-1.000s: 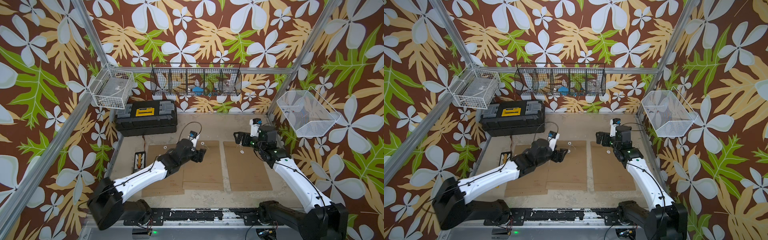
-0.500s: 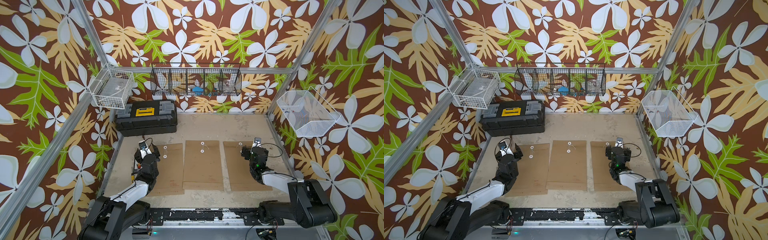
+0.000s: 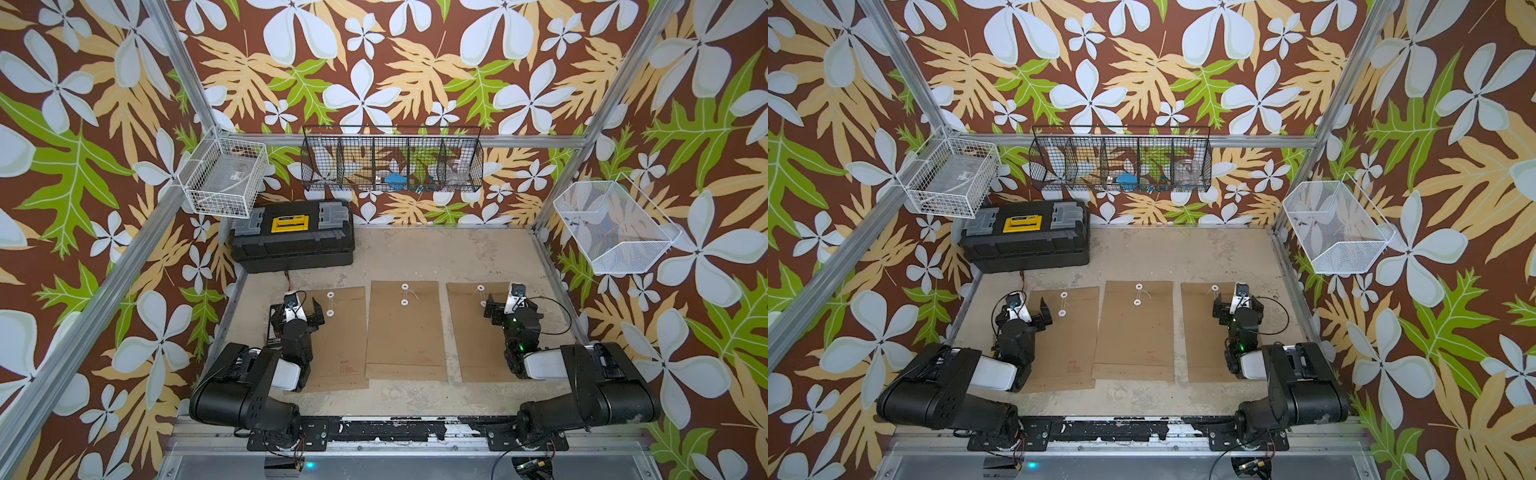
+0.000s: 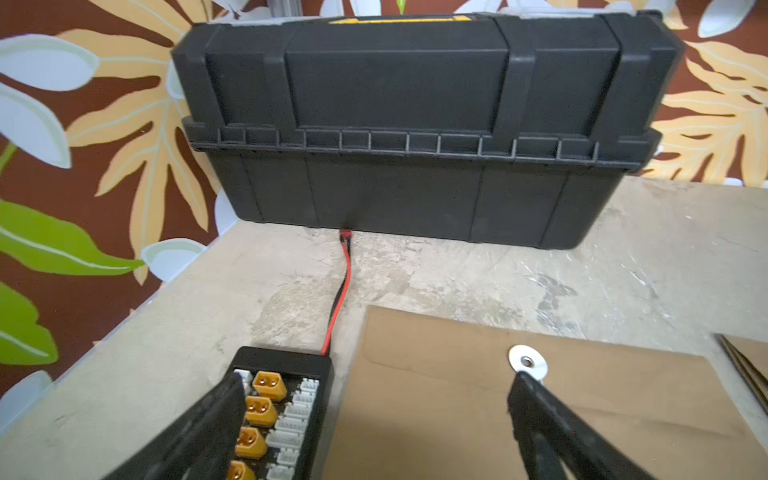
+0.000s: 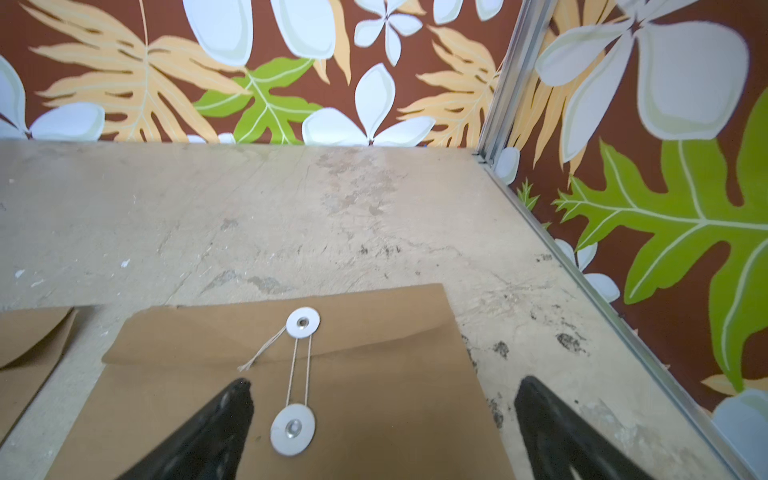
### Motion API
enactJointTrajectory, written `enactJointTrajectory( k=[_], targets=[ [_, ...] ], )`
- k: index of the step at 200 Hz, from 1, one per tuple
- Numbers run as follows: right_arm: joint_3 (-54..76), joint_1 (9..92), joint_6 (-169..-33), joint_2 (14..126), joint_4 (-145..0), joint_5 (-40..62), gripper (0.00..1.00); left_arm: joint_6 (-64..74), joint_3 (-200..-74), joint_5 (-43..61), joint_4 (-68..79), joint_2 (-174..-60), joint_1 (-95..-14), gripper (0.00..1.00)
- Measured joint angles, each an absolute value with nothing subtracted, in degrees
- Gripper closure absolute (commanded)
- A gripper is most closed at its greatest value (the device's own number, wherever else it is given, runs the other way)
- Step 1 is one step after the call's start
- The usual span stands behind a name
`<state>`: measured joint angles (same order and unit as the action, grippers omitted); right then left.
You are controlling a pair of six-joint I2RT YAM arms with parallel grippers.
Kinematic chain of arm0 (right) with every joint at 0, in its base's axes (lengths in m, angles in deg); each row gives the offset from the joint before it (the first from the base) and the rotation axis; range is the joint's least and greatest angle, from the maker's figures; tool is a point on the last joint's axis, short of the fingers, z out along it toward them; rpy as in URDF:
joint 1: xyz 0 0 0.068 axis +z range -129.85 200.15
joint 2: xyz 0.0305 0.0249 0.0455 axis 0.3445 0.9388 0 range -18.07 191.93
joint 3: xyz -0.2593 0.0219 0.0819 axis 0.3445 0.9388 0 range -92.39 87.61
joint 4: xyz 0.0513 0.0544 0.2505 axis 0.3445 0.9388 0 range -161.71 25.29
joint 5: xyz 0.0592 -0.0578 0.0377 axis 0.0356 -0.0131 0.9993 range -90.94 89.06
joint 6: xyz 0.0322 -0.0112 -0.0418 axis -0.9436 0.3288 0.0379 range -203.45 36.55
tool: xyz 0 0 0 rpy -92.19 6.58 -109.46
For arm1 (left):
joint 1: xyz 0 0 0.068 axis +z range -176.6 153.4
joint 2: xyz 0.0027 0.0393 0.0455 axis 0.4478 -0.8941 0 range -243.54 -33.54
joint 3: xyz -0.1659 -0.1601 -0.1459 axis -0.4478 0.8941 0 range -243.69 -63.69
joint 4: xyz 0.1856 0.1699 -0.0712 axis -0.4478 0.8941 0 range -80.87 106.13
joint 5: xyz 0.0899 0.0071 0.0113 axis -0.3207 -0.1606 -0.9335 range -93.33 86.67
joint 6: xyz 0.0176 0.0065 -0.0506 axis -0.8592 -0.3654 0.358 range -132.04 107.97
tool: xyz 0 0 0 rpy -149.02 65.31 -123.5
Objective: Close the mouth of the file bag
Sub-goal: Reset both arms
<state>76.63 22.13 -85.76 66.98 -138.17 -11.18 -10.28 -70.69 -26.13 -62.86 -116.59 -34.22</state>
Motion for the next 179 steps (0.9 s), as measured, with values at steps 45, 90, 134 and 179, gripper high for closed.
enactJointTrajectory(
  k=[45,90,134,179],
  targets=[
    [76.72,21.98,-85.76,66.85,-140.62,-7.99,0.00,-7.19,-70.82,-22.55,-65.20,-116.06,-30.99,0.00],
    [76.74,21.98,-85.76,66.81,-140.68,-6.97,0.00,-6.14,-71.02,-22.29,-65.28,-115.99,-30.96,0.00],
    [76.76,21.98,-85.76,66.81,-140.68,-6.92,0.00,-6.14,-71.02,-22.26,-65.28,-116.04,-31.01,0.00],
    [76.74,21.98,-85.76,66.81,-140.68,-6.90,0.00,-7.70,-72.22,-17.78,-65.06,-116.76,-31.01,0.00]
  ],
)
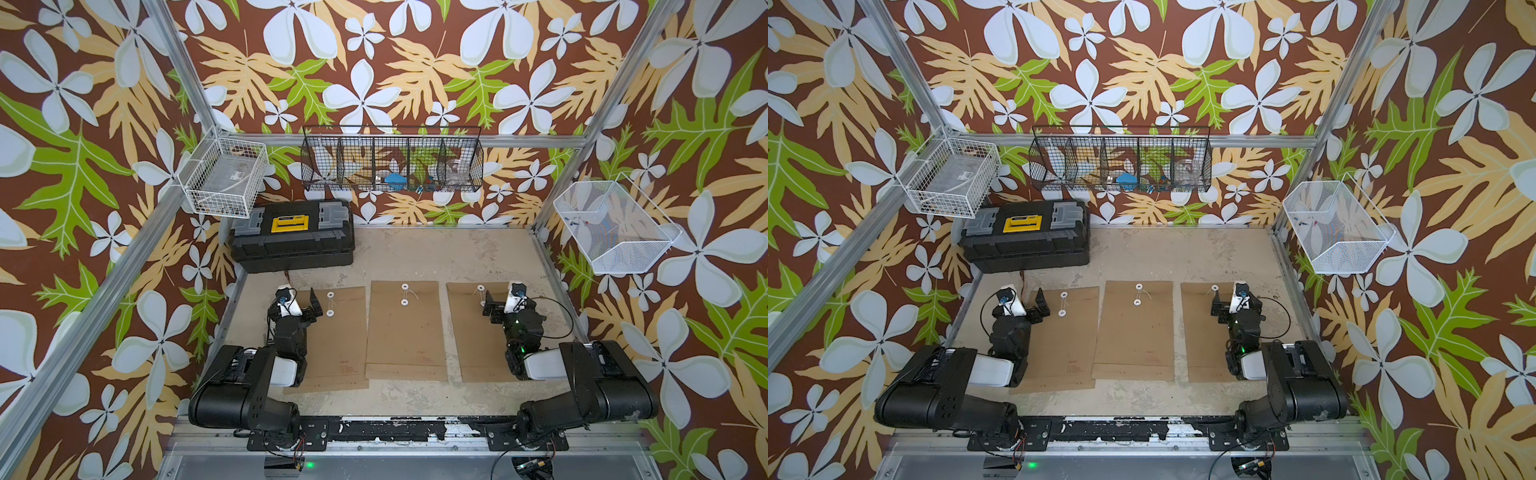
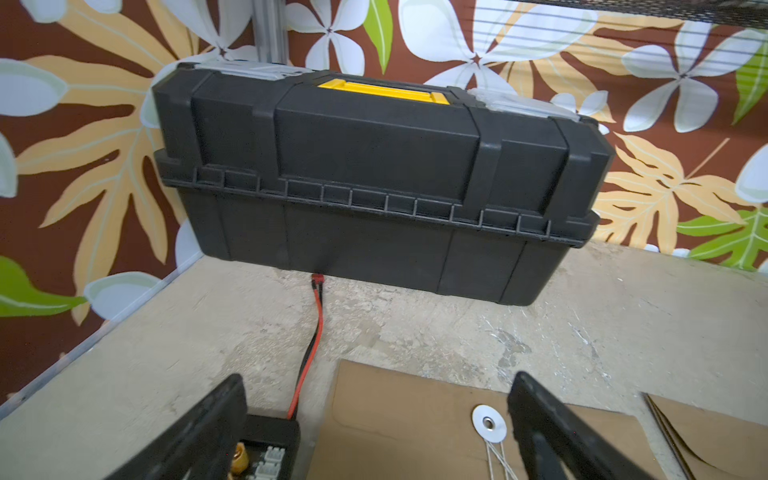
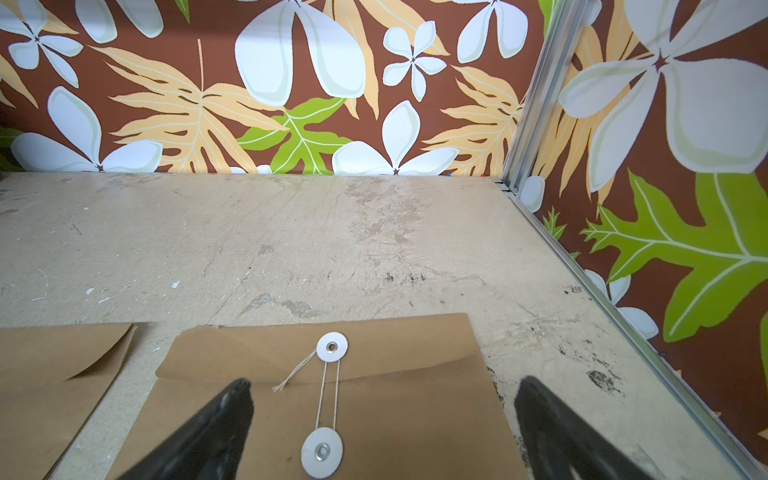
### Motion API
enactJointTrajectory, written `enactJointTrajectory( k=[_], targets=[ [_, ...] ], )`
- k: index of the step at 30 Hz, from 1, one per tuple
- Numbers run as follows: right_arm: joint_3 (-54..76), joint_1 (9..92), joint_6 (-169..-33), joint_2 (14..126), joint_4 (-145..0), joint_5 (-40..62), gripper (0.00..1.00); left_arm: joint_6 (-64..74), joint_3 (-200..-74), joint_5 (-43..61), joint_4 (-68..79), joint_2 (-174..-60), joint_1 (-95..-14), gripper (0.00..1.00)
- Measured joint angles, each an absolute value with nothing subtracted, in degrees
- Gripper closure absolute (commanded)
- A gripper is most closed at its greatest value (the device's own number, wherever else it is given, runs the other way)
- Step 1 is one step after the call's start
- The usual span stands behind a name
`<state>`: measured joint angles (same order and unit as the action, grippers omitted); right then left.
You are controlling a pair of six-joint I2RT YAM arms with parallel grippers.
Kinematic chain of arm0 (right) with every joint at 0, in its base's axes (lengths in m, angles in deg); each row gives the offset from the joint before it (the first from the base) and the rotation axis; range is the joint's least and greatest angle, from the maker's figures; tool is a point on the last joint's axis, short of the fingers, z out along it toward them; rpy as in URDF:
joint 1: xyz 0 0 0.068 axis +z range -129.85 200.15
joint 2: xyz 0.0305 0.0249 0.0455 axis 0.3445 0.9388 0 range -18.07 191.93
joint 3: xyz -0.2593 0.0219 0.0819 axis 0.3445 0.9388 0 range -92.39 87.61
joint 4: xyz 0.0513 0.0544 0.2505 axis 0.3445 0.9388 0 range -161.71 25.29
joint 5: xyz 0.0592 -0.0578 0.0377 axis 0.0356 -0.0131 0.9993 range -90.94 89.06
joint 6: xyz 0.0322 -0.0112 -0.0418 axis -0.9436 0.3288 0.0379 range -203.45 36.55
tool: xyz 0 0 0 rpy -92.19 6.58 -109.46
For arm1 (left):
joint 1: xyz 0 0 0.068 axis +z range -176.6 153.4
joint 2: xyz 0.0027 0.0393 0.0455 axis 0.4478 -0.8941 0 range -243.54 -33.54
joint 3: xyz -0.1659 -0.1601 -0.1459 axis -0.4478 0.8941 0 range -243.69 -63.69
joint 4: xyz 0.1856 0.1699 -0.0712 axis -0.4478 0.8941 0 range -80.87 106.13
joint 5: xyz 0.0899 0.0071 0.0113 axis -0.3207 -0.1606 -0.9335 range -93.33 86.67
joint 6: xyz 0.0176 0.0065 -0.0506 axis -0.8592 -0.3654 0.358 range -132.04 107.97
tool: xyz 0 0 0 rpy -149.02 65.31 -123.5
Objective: Close the mouth of the file bag
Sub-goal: Reset both arms
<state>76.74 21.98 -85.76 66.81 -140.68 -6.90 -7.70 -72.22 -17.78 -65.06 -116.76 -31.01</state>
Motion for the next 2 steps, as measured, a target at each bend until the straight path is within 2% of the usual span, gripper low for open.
enactJointTrajectory(
  k=[2],
  targets=[
    [76.74,21.98,-85.76,66.81,-140.68,-6.90,0.00,-8.37,-72.64,-15.03,-64.71,-116.78,-30.99,0.00]
  ],
)
